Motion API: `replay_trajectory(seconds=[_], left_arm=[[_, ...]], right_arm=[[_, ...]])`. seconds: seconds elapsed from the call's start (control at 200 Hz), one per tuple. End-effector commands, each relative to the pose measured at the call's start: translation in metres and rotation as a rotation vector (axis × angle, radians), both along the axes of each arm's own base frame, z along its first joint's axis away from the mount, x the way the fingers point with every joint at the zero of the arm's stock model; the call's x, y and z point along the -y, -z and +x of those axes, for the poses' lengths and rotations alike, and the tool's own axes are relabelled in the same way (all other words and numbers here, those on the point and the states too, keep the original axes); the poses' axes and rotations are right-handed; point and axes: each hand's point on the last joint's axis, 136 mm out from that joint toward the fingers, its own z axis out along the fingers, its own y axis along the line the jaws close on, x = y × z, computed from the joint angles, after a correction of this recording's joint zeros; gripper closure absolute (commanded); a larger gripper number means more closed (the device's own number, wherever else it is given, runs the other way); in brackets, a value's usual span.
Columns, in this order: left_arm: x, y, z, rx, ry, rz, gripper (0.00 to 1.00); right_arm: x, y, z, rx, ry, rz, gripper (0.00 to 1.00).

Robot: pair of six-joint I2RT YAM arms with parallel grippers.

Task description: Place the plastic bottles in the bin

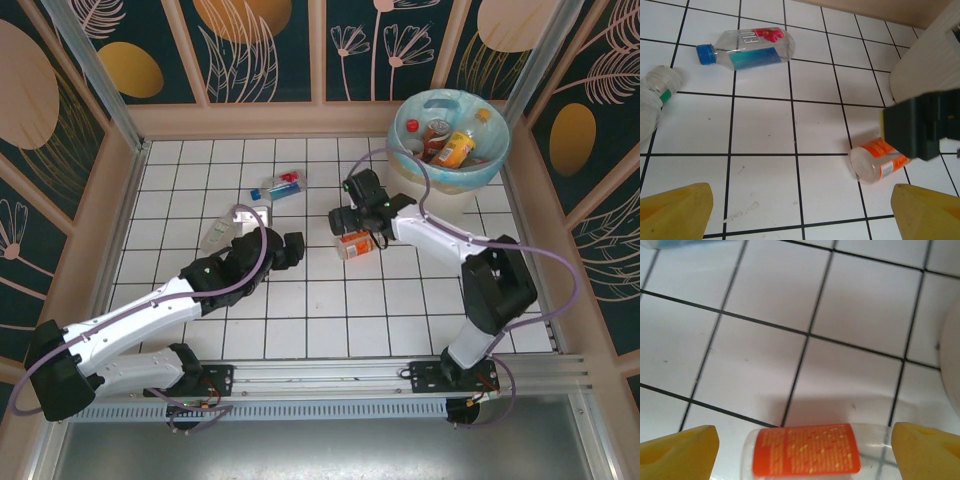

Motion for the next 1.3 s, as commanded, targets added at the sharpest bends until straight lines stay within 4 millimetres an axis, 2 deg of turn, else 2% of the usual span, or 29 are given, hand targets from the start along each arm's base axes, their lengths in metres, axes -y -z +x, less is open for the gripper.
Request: replay_trajectory(seconds=[0.0,0.17,0.31,0.415,0.666,0.801,1.106,1.296], left_arm=[[0.005,-0.005,0.004,0.023,0.013,-0.02,0.08],[0.009,-0.001,0.004,0.019,0.03,-0.027,0.08],[0.013,0.005,0.005,0.008,0.044,-0.026,0.08],[0.016,0.008,0.004,0.003,0.051,-0.036,0.08],[0.02,0.008,0.005,-0.004,0.062,-0.043,0.08],[0.019,0.009,0.005,-0.004,0.056,-0.046,0.08],[0.017,0.008,0.002,-0.006,0.05,-0.064,0.08],[0.013,0.008,0.001,-0.003,0.04,-0.067,0.08]], right_arm=[[0.019,-0.012,-0.009,0.068,0.151,0.051,0.11],[0.034,-0.01,-0.037,0.089,0.266,0.103,0.11],[0.058,0.016,-0.062,0.007,0.385,0.059,0.09],[0.068,0.037,-0.08,-0.049,0.423,0.063,0.09],[0.093,0.058,-0.106,-0.084,0.507,0.067,0.07],[0.104,0.076,-0.122,-0.123,0.53,0.073,0.07],[0.11,0.098,-0.133,-0.184,0.533,0.128,0.09],[0.111,0.1,-0.131,-0.203,0.523,0.18,0.23]])
